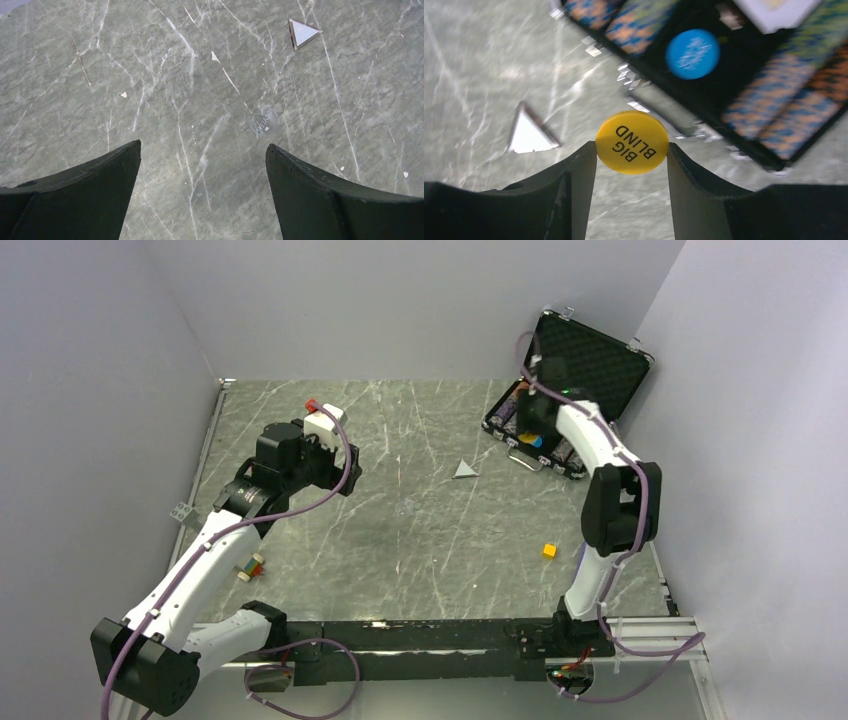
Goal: Pack up texas hold em set
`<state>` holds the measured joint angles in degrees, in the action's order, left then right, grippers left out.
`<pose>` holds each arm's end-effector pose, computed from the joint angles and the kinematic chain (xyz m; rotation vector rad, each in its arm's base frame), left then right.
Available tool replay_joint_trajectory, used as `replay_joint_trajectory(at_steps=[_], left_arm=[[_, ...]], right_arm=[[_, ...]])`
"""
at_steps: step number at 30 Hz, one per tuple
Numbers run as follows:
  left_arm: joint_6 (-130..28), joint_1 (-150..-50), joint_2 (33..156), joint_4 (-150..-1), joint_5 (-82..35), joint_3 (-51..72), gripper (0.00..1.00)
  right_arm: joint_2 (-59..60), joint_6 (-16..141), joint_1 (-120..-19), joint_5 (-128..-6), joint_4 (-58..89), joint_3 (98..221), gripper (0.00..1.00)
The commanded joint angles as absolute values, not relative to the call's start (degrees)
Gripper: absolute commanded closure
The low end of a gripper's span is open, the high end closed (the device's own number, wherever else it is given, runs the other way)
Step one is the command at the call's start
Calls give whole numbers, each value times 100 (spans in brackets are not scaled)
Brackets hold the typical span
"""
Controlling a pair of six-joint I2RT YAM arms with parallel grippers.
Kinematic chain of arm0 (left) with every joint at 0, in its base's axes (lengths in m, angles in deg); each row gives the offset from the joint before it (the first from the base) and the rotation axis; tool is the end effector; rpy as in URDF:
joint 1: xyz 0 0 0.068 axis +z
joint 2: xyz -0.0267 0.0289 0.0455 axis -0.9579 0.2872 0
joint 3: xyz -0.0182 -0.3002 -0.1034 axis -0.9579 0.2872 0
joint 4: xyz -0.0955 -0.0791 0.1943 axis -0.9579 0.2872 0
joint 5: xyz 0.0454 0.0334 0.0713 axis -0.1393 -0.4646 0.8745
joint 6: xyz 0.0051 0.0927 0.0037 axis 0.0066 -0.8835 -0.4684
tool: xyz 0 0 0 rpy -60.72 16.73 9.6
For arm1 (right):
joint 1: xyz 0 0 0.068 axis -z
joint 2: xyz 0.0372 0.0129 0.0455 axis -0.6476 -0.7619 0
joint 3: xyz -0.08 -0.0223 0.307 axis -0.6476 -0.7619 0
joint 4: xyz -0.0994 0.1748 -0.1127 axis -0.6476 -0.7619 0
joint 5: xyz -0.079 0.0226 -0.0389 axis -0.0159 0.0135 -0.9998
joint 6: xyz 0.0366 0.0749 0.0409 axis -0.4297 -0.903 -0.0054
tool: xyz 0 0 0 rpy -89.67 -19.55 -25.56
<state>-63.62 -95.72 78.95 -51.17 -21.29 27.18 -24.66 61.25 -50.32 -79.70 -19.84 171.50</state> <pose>0.1990 -0.0919 0.3574 0.4783 1.9812 -0.3470 0.4125 0.0656 0.2753 -0.0092 2.5125 0.0269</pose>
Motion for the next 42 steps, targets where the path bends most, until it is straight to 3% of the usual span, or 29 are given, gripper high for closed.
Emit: replay_joint_trajectory(at_steps=[1,12,31,34,42], left_arm=[[-6313,-9552,7900,-5256,-2183,2731,2],[-6317,-9554,8043,-5232,-2190,2706,2],[-6319,-9554,8059,-5230,-2188,2700,2],[-6315,-9555,8072,-5221,-2185,2696,2],[-6319,-9554,8072,-5214,-2175,2690,2]], right_arm=[[-2668,6303,-4245,-7776,-2229,17978,60],[-3870,6333,-3649,-7323,-2505,19155,61],[-4303,6351,-3658,-7495,-2442,18851,59],[-4370,6338,-3658,-7483,-2482,18929,57],[-4396,6343,-3654,-7493,-2524,19017,35]])
